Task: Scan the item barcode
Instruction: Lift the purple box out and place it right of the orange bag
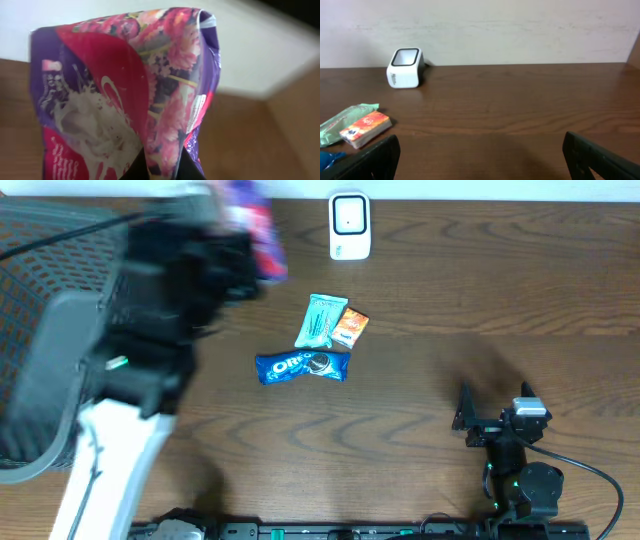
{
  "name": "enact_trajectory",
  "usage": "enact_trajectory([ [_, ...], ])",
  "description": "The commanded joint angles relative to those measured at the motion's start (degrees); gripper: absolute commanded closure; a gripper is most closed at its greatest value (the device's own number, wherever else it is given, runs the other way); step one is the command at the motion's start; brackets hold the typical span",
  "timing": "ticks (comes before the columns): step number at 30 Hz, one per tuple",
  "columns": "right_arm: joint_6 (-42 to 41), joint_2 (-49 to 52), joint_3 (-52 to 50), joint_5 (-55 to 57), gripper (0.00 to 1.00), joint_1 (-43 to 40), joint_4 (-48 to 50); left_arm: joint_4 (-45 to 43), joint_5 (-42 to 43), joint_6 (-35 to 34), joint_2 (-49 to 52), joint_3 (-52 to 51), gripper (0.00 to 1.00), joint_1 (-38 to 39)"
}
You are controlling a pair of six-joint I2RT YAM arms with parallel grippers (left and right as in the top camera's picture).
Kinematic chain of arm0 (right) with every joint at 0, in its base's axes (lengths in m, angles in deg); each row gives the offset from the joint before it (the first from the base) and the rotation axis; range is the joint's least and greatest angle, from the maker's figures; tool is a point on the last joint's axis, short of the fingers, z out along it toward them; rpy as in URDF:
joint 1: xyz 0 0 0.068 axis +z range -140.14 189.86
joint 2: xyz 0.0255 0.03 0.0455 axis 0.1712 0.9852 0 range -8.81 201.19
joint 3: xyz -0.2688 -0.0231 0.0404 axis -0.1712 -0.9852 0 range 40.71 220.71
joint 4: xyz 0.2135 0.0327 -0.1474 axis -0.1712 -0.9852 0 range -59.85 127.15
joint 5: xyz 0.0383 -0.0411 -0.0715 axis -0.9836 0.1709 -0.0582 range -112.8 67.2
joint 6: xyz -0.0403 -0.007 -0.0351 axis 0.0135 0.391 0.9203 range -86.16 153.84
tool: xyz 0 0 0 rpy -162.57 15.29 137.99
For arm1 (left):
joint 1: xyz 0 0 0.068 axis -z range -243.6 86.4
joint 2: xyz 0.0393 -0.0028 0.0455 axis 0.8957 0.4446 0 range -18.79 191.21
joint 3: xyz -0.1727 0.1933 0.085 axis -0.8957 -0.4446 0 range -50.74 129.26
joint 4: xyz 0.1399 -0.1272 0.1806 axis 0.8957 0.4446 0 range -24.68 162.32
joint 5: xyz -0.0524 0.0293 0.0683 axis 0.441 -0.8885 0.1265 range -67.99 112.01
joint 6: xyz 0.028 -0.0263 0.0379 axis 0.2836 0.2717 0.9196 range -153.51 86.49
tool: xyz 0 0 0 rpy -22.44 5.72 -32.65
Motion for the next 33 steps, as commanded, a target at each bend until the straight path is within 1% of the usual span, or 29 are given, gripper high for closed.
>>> enact_trajectory([
  [1, 0.66, -0.31, -0.09, -0.11, 0.01, -0.72, -0.22, -1.95, -7.63, 6.78, 7.37, 0.31, 0.93, 7.82],
  [6, 0.66, -0.31, -0.09, -0.11, 0.01, -0.72, -0.22, -7.21, -8.0, 6.4, 17.9, 0.31, 0.93, 13.38],
  [10, 0.66, -0.31, -0.09, -0.11, 0.01, -0.72, -0.22, -9.16, -8.0, 2.58, 25.66, 0.31, 0.92, 15.34],
  [13, 0.66, -0.31, -0.09, -0.11, 0.01, -0.72, -0.22, -9.25, -7.96, -0.61, 29.59, 0.31, 0.92, 15.65],
  [14, 0.66, -0.31, -0.09, -0.11, 0.01, -0.72, -0.22, -9.25, -7.96, -2.16, 30.53, 0.31, 0.87, 15.65],
  [16, 0.66, -0.31, -0.09, -0.11, 0.01, -0.72, -0.22, -9.22, -7.74, -4.7, 31.26, 0.31, 0.69, 15.69],
  [17, 0.66, -0.31, -0.09, -0.11, 0.01, -0.72, -0.22, -9.22, -7.74, -5.62, 31.26, 0.31, 0.67, 15.69],
  [19, 0.66, -0.31, -0.09, -0.11, 0.01, -0.72, -0.22, -9.29, -7.5, -6.36, 30.73, 0.33, 0.63, 15.69],
  [20, 0.66, -0.31, -0.09, -0.11, 0.01, -0.72, -0.22, -9.33, -6.54, -6.34, 30.18, 0.33, 0.55, 15.69],
  [21, 0.66, -0.31, -0.09, -0.11, 0.01, -0.72, -0.22, -9.31, -5.51, -6.34, 29.62, 0.33, 0.52, 15.69],
  [24, 0.66, -0.31, -0.09, -0.11, 0.01, -0.72, -0.22, -8.98, -3.78, -6.23, 24.24, 0.33, 0.51, 15.21],
  [26, 0.66, -0.31, -0.09, -0.11, 0.01, -0.72, -0.22, -8.5, -3.91, -6.1, 20.76, 0.33, 0.48, 14.32],
  [28, 0.66, -0.31, -0.09, -0.11, 0.01, -0.72, -0.22, -7.74, -3.93, -6.1, 16.92, 0.33, 0.38, 12.72],
  [30, 0.66, -0.31, -0.09, -0.11, 0.01, -0.72, -0.22, -5.2, -4.02, -5.46, 10.93, 0.33, 0.37, 9.09],
  [33, 0.66, -0.31, -0.09, -0.11, 0.01, -0.72, -0.22, -0.79, -8.68, -3.82, 4.02, 0.33, 0.36, 2.12],
])
